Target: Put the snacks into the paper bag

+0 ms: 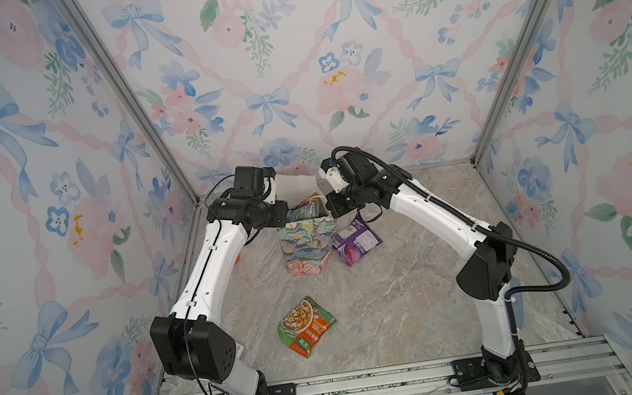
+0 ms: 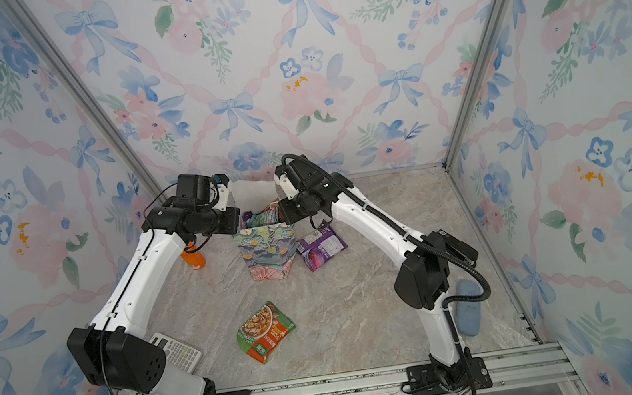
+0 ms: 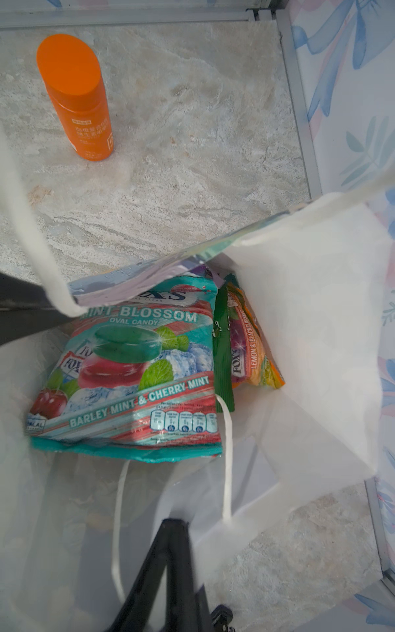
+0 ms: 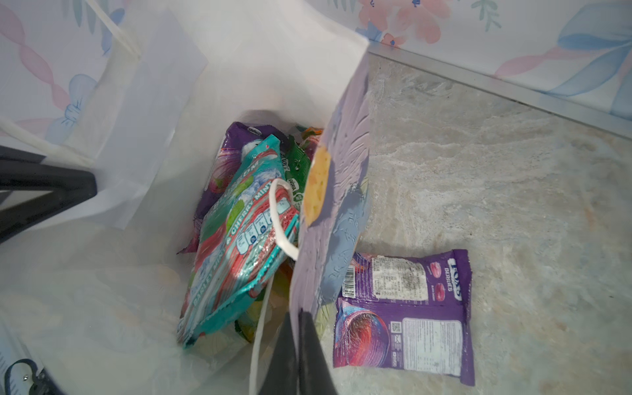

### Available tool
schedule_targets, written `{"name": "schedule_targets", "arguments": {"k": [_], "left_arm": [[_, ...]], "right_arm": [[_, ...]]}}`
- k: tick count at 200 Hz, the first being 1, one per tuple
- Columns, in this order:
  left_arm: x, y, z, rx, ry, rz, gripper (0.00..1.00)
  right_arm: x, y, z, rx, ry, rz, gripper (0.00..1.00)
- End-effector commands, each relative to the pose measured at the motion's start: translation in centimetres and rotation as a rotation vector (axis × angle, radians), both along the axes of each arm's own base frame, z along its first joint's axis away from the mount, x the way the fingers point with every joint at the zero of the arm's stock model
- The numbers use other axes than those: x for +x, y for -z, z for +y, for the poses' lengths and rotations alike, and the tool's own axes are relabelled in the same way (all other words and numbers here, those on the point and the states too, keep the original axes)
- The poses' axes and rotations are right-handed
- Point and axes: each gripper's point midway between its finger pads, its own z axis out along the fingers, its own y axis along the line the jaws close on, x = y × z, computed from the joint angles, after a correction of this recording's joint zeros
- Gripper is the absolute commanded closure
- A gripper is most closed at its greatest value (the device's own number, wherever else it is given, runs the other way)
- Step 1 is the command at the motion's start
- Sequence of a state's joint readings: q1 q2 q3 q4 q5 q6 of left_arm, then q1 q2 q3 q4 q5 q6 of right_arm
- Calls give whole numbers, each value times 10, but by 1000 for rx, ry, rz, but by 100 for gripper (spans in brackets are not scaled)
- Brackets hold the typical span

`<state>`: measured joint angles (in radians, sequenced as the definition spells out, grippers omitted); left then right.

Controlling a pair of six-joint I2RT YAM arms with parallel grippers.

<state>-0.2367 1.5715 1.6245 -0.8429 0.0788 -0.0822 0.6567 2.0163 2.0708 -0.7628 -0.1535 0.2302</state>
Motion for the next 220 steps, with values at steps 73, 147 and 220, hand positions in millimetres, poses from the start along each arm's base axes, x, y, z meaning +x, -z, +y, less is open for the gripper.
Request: {"name": "schedule_targets", "arguments": {"k": [73, 147, 220], "left_arm": [[-6, -4, 2, 11, 8, -11, 100], [-5, -5, -2, -3, 17, -7, 100], [-7, -7, -2, -8, 19, -12, 100]], "right_arm": [[15, -27, -53, 250, 157, 14, 62], [-8, -88, -19, 118, 37, -194, 45], [-33, -59, 33, 6, -101, -113, 39]]}}
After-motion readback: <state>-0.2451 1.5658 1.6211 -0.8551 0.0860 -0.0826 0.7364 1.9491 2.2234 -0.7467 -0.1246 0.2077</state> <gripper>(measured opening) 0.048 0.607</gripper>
